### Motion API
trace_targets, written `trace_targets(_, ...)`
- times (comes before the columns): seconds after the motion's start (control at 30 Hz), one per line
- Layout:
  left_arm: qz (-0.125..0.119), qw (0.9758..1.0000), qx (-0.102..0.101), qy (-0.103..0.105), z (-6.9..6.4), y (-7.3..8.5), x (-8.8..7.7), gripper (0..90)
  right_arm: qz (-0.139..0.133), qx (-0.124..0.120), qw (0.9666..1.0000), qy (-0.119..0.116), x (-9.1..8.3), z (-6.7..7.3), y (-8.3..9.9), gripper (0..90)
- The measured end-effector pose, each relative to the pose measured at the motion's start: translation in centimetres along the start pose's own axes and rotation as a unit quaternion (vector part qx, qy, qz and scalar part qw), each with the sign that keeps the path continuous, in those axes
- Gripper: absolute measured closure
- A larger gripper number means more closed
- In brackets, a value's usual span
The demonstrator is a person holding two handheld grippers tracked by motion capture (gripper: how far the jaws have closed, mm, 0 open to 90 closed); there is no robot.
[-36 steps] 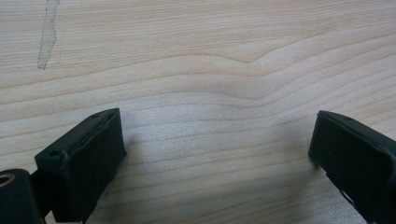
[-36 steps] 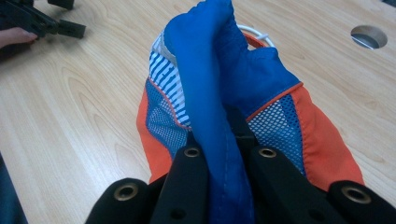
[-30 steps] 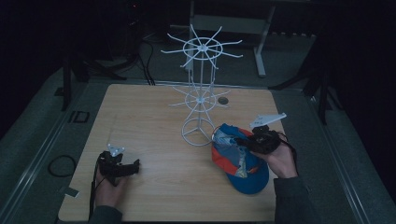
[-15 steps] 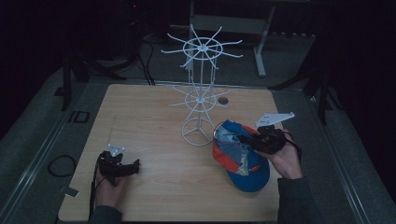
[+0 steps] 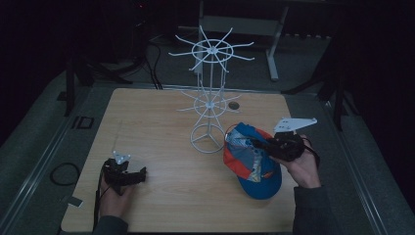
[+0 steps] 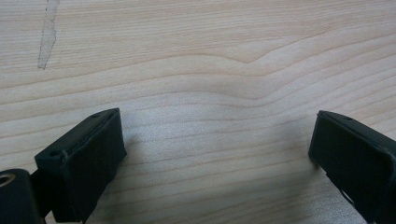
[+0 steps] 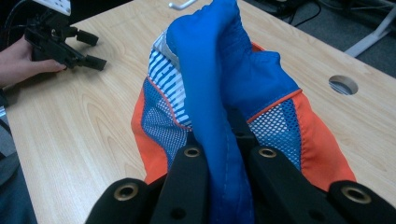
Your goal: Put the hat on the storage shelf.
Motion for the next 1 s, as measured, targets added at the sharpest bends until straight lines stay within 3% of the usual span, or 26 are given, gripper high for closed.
trace_targets(1.0, -0.001, 1.0000, 0.000, -0.001, 0.0, 0.0, 0.0, 3.9, -0.047, -0.008, 0.9989, -0.001, -2.4, 0.2, -2.1, 88.6)
Point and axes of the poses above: each handheld gripper's, and its own axes: x roughly forward along the jaws, y roughly out of its underside, z roughly to its left, the point moved 8 cm from there along x, roughly forward along the jaws, and after that the axes turned 12 degrees about x, right-handed, at the moved point
